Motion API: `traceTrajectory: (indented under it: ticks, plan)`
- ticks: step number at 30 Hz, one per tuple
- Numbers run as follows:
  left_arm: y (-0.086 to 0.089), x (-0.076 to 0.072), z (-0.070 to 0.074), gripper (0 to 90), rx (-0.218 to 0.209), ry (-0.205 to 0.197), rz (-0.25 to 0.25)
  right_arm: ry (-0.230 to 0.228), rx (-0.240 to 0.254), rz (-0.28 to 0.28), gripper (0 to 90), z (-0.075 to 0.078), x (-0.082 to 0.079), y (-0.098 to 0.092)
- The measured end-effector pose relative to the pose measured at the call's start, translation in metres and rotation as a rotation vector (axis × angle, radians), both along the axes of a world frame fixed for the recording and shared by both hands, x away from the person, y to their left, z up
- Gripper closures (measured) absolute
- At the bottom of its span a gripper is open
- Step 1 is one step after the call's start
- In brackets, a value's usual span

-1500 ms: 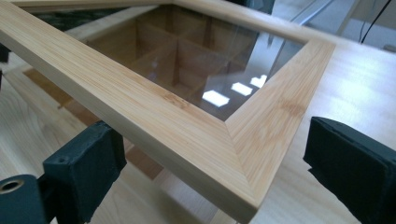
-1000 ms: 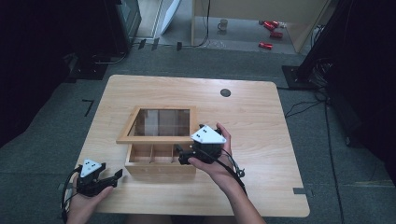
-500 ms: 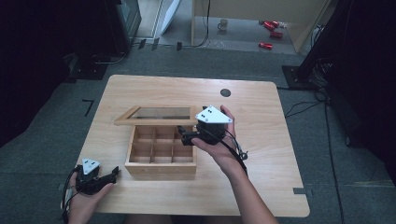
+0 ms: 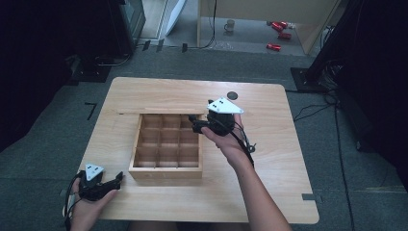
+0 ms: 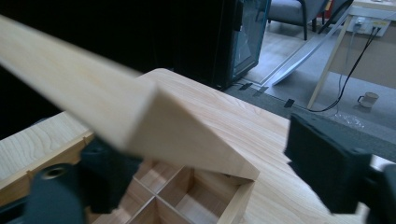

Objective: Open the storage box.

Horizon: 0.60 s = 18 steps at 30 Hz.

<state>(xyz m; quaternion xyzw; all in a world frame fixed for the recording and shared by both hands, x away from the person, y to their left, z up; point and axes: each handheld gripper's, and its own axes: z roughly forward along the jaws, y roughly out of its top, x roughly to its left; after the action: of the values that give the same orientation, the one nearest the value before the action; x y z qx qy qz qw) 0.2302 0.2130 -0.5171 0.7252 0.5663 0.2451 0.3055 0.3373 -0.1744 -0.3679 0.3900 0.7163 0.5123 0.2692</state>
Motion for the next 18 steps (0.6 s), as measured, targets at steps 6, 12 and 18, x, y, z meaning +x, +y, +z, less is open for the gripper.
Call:
traceTrajectory:
  ticks: [6,12,18]
  plan:
    - [0.0,0.0,0.0,23.0,0.0,0.001,-0.002,-0.035,0.036,0.051,46.5,-0.003,0.007,-0.002]
    - [-0.001,0.0,0.0,23.0,-0.004,0.0,0.0,-0.056,0.028,0.035,55.3,0.0,0.019,-0.003]
    - [-0.001,0.0,0.0,23.0,-0.001,0.0,-0.007,-0.056,0.004,-0.006,61.5,0.01,0.037,-0.002]
